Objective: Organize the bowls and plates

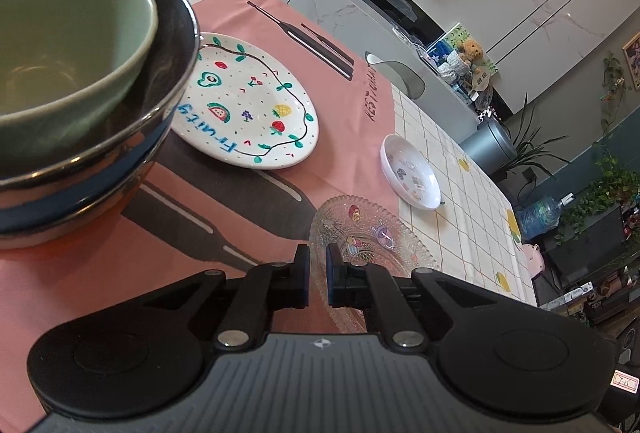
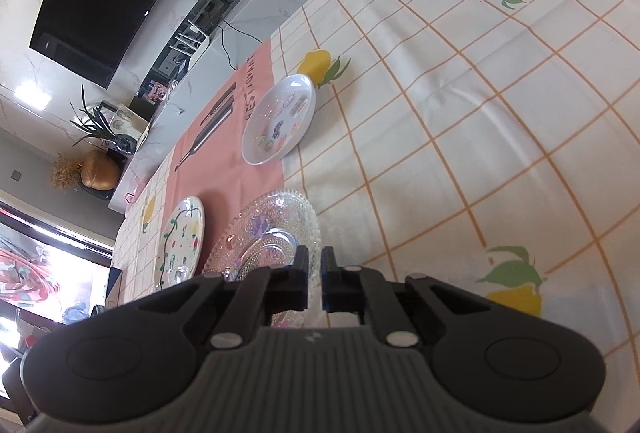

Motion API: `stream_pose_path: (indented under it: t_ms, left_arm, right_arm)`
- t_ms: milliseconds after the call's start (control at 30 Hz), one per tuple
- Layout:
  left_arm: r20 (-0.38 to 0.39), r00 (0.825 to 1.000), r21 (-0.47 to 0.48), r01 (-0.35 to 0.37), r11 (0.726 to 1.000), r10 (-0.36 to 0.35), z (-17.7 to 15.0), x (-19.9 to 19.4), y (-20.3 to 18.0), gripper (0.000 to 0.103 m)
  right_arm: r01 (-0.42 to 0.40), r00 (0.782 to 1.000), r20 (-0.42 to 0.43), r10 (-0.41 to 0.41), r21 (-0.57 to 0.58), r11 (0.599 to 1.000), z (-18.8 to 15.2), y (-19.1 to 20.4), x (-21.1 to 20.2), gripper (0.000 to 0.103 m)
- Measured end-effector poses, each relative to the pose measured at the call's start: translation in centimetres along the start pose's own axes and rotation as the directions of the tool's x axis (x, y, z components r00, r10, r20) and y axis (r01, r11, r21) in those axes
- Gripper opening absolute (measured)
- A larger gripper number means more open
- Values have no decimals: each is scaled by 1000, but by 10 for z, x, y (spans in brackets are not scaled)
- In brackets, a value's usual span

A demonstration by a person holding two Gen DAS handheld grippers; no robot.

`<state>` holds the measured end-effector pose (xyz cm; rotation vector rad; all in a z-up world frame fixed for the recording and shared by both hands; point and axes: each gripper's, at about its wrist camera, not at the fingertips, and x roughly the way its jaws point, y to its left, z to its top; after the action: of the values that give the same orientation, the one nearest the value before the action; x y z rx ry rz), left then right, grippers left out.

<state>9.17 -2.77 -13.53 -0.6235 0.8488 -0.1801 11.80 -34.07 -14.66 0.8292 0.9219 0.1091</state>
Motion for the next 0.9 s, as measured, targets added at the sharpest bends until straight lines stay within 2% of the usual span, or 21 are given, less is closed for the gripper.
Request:
stream_pose_path:
  t_ms: [467,667,900]
  left_arm:
    - [-7,1000,12,0,1000,0,-13,-31,24,8]
    - [-21,1000,32,-13,999,14,-15,-30,28,8]
    - [-62,998,55,9,998,-6,-20,-21,24,8]
  right_arm:
    - [4,999,-37,-4,-8,1000,-40,11,-13,4]
    - [19,999,-50,-20,-20,1000,-47,15,-7,3]
    - [69,997,-36,-71,-39,997,-47,13,-12,4]
